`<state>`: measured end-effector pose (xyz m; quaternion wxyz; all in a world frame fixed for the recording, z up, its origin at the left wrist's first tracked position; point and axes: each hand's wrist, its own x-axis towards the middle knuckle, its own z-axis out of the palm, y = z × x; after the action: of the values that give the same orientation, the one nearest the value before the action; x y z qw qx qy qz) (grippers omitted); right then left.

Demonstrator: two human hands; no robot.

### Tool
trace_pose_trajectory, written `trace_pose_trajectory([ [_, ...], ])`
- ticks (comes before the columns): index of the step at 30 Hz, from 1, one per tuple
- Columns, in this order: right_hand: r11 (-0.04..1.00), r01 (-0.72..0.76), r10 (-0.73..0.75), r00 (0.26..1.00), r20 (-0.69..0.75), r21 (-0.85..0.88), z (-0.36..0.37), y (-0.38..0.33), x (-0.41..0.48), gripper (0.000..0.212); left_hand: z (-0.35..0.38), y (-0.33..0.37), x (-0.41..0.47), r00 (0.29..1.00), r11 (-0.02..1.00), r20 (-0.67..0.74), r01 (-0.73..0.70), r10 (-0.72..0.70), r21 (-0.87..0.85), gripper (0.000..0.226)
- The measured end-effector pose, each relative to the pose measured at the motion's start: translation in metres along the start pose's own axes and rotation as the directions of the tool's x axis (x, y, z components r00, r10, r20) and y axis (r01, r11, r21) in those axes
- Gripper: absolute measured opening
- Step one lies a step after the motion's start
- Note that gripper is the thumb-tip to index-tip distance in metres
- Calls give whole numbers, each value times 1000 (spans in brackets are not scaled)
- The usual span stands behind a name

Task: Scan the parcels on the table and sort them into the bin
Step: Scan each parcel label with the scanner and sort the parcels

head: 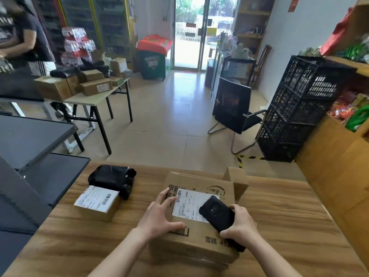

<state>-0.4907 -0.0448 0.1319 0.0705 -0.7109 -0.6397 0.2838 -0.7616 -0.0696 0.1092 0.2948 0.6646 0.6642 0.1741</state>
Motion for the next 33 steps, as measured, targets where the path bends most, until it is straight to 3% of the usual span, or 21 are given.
trace_pose_trajectory([
  [9, 995, 11, -6, 999, -44, 96, 11, 46, -89, 79, 27, 20, -75, 999, 999, 40, -28, 27, 46, 96],
  [20, 947, -96, 160, 968, -193, 305, 0, 157, -220, 92, 91, 105, -141, 956, 962, 170, -257, 239, 91, 97],
  [26, 900, -223, 348, 886, -308, 375, -36, 233, -284, 85, 149, 191, -143, 864, 888, 291, -451, 410, 87, 99],
  [30, 824, -285, 483, 805, -344, 489, -62, 293, -329, 73, 200, 265, -139, 754, 791, 377, -606, 538, 83, 100],
  [33, 761, -354, 595, 714, -369, 543, -76, 344, -364, 78, 252, 327, -141, 652, 715, 473, -696, 592, 65, 100],
])
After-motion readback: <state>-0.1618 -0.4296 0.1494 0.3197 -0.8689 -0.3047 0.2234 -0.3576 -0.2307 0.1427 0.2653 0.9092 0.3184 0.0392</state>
